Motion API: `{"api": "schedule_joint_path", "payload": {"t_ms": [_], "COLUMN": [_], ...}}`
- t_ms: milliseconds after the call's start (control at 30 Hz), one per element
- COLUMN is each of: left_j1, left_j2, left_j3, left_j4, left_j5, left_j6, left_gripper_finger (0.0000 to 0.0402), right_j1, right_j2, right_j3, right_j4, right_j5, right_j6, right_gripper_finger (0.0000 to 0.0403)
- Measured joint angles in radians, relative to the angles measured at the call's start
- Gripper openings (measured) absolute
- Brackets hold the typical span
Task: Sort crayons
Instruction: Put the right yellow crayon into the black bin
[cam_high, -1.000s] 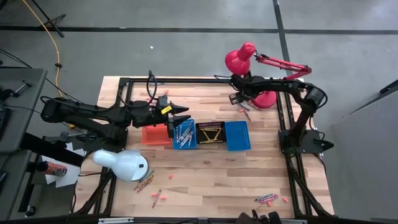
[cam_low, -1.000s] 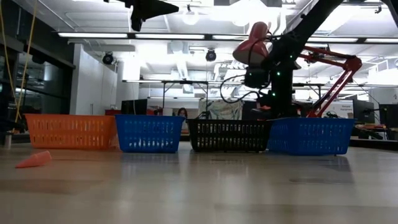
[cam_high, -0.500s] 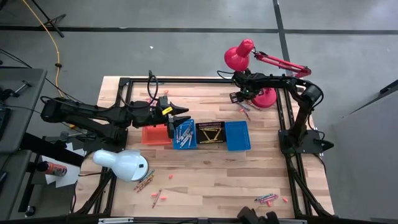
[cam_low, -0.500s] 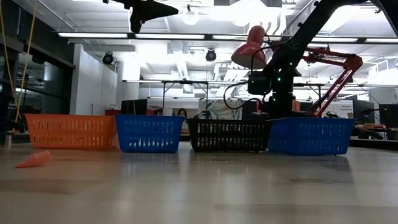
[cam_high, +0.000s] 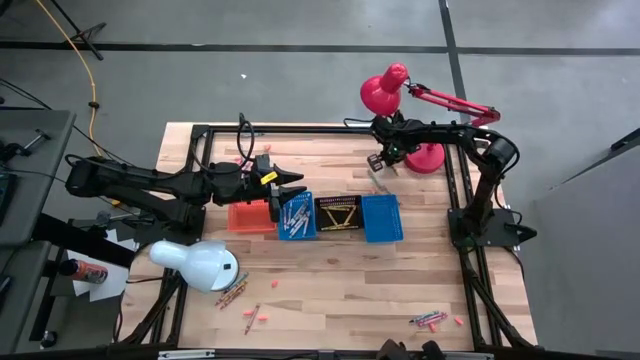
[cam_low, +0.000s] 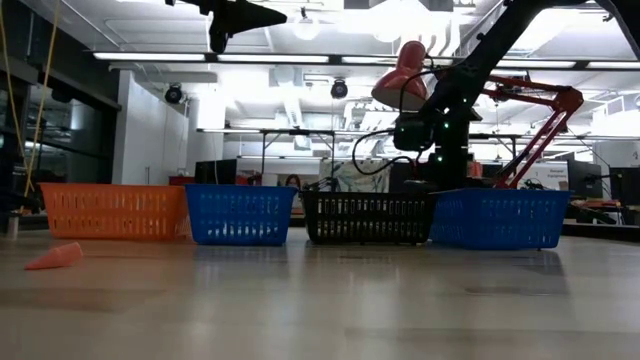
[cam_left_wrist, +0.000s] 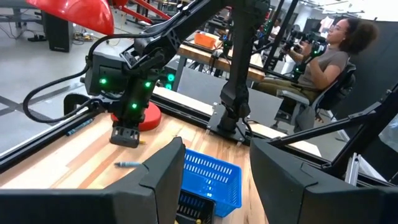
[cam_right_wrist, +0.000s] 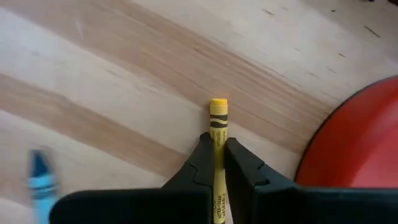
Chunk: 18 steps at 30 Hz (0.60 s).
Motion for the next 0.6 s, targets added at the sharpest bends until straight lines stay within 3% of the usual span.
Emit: {"api": "schedule_joint_path", "payload": {"t_ms": [367, 600], "left_j1": [0.0, 0.0], "left_j2": [-0.012, -0.063], "left_j3": [0.0, 0.0], "left_j4": [-0.001, 0.0], "left_j5": [0.0, 0.0], "left_j6": [0.001, 0.045], "left_gripper_finger": [0.017, 0.017], "right_j1": [0.047, 0.229], "right_j2": [-0.174, -0.322], "right_j3": [-0.007, -0.007], "right_j4": [0.006, 0.074], "right_j5": [-0.066, -0.062], "right_j6": [-0.055, -0.048], "right_gripper_finger": [0.0001, 0.0001]}}
